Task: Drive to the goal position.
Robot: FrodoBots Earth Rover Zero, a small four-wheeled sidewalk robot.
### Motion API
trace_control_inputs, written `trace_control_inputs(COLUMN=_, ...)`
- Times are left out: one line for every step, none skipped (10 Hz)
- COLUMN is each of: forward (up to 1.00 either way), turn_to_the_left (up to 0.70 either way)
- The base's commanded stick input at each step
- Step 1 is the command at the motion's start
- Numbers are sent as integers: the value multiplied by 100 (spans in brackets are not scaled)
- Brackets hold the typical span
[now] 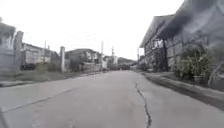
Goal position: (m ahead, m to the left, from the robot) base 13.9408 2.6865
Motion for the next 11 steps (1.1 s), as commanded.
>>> trace_control_inputs(forward=70, turn_to_the_left=-35)
trace_control_inputs(forward=70, turn_to_the_left=-35)
trace_control_inputs(forward=70, turn_to_the_left=-35)
trace_control_inputs(forward=70, turn_to_the_left=-35)
trace_control_inputs(forward=70, turn_to_the_left=-35)
trace_control_inputs(forward=70, turn_to_the_left=-35)
trace_control_inputs(forward=70, turn_to_the_left=-35)
trace_control_inputs(forward=70, turn_to_the_left=-22)
trace_control_inputs(forward=70, turn_to_the_left=-6)
trace_control_inputs(forward=70, turn_to_the_left=0)
trace_control_inputs(forward=70, turn_to_the_left=0)
